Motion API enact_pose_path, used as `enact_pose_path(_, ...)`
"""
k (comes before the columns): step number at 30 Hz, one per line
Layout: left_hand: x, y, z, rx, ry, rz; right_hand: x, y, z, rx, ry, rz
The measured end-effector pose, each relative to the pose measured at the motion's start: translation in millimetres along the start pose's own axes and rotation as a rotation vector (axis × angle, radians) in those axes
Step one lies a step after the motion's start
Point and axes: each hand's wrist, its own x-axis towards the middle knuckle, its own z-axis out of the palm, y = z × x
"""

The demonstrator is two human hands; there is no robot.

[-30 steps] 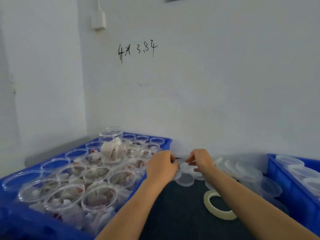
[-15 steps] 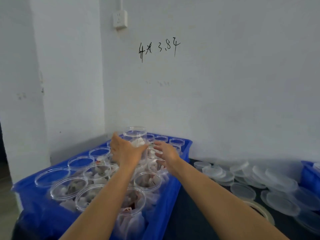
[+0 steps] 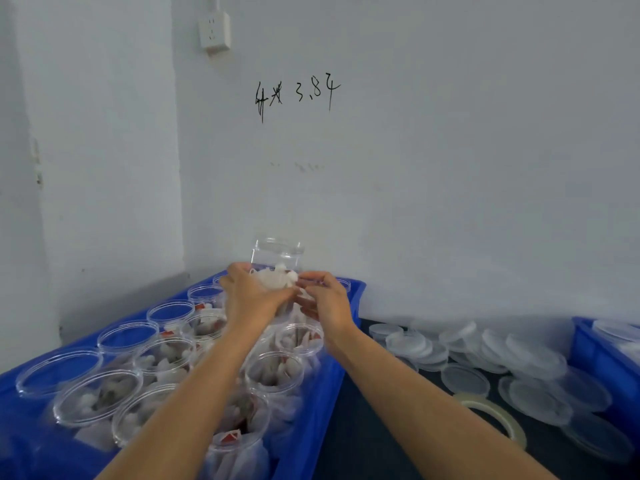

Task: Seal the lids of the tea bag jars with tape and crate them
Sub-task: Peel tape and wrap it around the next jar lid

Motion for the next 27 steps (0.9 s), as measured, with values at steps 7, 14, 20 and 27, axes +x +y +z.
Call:
enact_pose_path(7, -55, 84, 48, -0.184, -0.189, 0.169, -34, -44, -98, -0.076, 0.156, -0.242)
enact_pose_path(14, -140, 88, 123, -0.279, -0.374, 0.171, -85, -33, -198, -0.199, 0.336, -0.204)
enact_pose_path(20, -186, 45, 170, -0.296, -0.484, 0.088, -106, 12, -248, -0.259, 0.398, -0.053)
enact_pose_path(27, -197, 3, 190, -0.272, -0.448, 0.148, -102, 56, -261, -0.260, 0.443, 0.009)
